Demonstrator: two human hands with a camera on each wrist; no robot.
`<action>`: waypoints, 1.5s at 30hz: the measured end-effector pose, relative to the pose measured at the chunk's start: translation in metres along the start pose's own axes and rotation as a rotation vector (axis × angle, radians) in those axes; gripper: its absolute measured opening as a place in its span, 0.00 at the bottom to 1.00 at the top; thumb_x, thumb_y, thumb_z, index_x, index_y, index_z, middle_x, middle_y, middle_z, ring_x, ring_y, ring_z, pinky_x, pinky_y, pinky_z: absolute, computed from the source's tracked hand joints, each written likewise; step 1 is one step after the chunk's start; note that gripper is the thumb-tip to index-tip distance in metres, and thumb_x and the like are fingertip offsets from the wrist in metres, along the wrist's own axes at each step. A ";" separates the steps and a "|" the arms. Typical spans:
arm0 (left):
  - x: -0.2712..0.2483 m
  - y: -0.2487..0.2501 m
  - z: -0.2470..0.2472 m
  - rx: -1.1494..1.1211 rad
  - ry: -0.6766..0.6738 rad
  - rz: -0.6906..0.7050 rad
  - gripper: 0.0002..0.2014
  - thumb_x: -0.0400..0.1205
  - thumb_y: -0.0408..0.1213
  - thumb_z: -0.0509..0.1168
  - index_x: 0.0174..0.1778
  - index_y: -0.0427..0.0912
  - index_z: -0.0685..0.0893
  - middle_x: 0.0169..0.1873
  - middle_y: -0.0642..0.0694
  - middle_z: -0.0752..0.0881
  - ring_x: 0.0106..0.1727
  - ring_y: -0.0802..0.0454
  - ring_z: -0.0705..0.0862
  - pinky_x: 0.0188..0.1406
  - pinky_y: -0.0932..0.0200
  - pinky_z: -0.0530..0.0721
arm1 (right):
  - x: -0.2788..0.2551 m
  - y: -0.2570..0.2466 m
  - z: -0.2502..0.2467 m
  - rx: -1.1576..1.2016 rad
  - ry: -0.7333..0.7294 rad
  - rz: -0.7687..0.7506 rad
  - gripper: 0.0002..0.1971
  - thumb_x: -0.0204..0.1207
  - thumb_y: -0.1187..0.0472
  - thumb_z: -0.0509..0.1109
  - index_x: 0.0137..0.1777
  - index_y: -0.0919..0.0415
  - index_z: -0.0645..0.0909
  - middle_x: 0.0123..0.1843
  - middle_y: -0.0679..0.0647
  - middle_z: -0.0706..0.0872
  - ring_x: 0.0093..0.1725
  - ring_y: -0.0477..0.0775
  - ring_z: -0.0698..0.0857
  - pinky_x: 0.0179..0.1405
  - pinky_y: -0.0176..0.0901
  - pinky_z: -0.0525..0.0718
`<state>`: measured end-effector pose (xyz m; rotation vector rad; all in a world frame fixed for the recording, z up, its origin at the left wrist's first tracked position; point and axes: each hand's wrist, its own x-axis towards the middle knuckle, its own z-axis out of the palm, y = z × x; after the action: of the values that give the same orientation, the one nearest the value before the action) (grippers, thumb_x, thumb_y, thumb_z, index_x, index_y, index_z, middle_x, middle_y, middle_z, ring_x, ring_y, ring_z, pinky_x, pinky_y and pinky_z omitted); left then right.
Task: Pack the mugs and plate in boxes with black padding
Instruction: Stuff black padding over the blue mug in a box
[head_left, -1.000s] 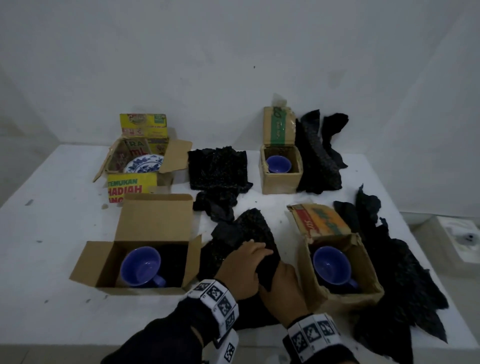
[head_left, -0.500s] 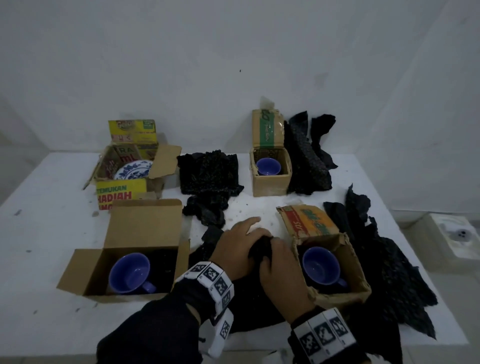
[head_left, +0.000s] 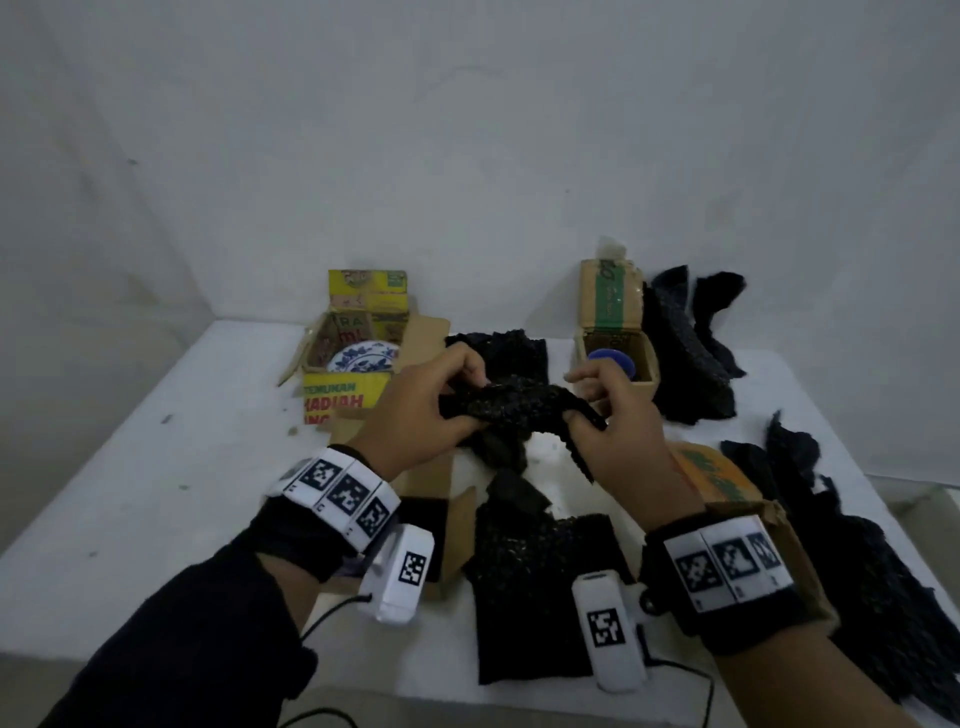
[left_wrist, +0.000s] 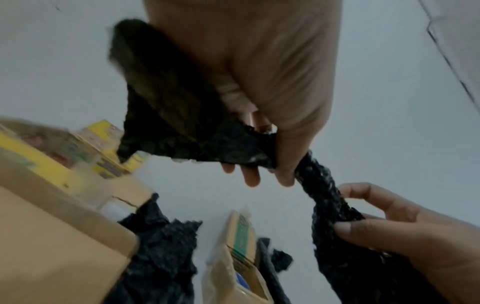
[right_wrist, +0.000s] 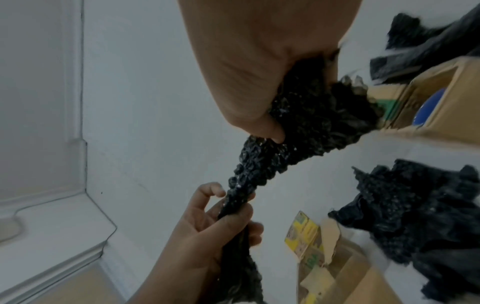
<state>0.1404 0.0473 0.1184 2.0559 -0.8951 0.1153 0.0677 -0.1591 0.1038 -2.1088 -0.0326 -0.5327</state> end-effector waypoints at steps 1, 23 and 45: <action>-0.008 -0.008 -0.014 0.017 0.003 -0.021 0.13 0.70 0.31 0.74 0.42 0.48 0.77 0.45 0.53 0.85 0.53 0.55 0.84 0.53 0.46 0.85 | 0.004 -0.006 0.011 -0.002 -0.014 -0.020 0.14 0.72 0.74 0.68 0.49 0.54 0.76 0.39 0.50 0.77 0.39 0.42 0.77 0.36 0.30 0.75; -0.160 -0.158 -0.039 0.335 -0.080 -0.370 0.25 0.69 0.36 0.65 0.64 0.48 0.82 0.54 0.47 0.86 0.59 0.44 0.79 0.56 0.49 0.82 | -0.033 0.011 0.223 -0.646 -0.601 -0.168 0.08 0.61 0.64 0.78 0.40 0.62 0.83 0.43 0.57 0.81 0.41 0.59 0.82 0.31 0.47 0.83; -0.165 -0.160 -0.034 -0.768 0.153 -0.859 0.22 0.86 0.26 0.49 0.77 0.44 0.68 0.73 0.49 0.73 0.74 0.52 0.70 0.73 0.55 0.70 | -0.049 -0.001 0.259 -0.701 -0.615 0.085 0.28 0.83 0.39 0.50 0.71 0.59 0.69 0.61 0.58 0.81 0.56 0.59 0.81 0.43 0.45 0.77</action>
<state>0.1281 0.2225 -0.0330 1.5001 0.1095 -0.4614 0.1160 0.0584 -0.0374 -2.8715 -0.1202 0.2195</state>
